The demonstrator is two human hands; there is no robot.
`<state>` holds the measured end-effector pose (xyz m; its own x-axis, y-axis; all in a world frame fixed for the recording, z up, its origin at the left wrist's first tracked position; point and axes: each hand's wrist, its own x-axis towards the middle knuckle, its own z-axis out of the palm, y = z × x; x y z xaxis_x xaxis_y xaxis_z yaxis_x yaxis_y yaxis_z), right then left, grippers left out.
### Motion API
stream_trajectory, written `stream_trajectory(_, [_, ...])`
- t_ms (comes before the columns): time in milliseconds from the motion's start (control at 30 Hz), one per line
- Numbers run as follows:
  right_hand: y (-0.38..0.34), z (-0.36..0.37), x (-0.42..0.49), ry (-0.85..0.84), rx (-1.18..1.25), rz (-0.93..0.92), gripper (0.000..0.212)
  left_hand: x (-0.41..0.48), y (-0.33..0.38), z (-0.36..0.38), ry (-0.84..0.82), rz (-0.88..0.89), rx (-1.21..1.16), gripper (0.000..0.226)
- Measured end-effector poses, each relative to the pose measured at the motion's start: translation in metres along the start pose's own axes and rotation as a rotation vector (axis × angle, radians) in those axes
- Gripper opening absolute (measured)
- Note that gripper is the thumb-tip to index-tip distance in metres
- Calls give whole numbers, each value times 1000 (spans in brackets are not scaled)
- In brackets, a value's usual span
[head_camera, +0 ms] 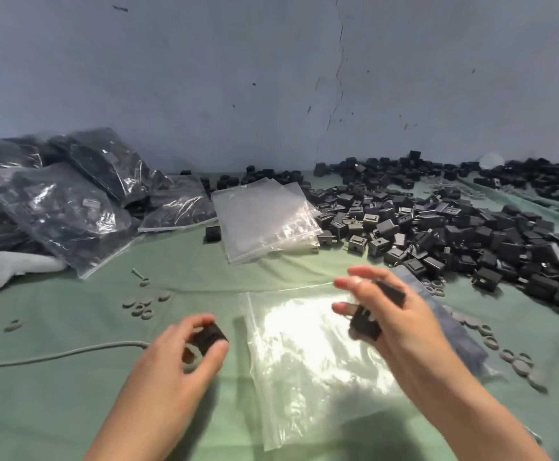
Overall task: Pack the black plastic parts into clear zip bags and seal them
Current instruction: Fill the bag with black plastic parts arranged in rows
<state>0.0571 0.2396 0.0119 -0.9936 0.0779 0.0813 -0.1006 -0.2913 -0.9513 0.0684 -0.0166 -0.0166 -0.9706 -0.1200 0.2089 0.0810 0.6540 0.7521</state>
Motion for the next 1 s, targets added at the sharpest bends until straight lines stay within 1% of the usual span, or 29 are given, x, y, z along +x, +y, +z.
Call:
stream_trajectory(100, [-8, -24, 7, 137, 18, -11, 48, -4, -7, 14, -233, 163, 189, 36])
stream_trajectory(133, [-10, -30, 8, 190, 18, -20, 52, -4, -6, 20, -287, 217, 262, 39])
stream_trajectory(167, [-12, -36, 10, 248, 22, -27, 54, -3, -4, 24, -317, 252, 311, 47])
stream_trajectory(200, [-12, -41, 12, 298, 31, -32, 53, -1, -2, 27, -329, 282, 329, 56])
stream_trajectory(233, [-12, -46, 14, 336, 41, -37, 48, 1, 1, 29, -332, 298, 327, 61])
stream_trajectory(333, [-11, -58, 20, 413, 40, -47, 28, 8, 8, 39, -367, 333, 307, 58])
stream_trajectory(400, [-10, -66, 24, 448, 33, -46, 17, 10, 15, 46, -406, 353, 327, 62])
stream_trajectory(500, [-9, -76, 30, 487, -1, -47, 17, 16, 17, 54, -481, 364, 320, 73])
stream_trajectory(567, [-9, -82, 33, 500, -46, -49, 17, 22, 17, 53, -555, 380, 306, 68])
stream_trajectory(633, [-10, -89, 36, 511, -102, -46, 13, 28, 15, 49, -582, 421, 278, 60])
stream_trajectory(700, [-11, -97, 37, 521, -210, -49, 12, 33, 15, 49, -578, 453, 229, 56])
stream_trajectory(800, [-13, -106, 38, 527, -497, -124, 10, 42, 32, 67, -636, 494, 162, 45])
stream_trajectory(833, [-14, -108, 38, 515, -606, -155, 9, 42, 41, 75, -625, 521, 141, 40])
stream_trajectory(900, [-13, -109, 40, 483, -803, -188, 9, 39, 58, 88, -577, 485, 43, 34])
stream_trajectory(933, [-13, -108, 41, 471, -893, -189, 10, 38, 63, 92, -596, 462, 27, 38])
stream_trajectory(1000, [-12, -108, 43, 455, -1007, -180, 11, 35, 70, 95, -643, 447, 59, 61])
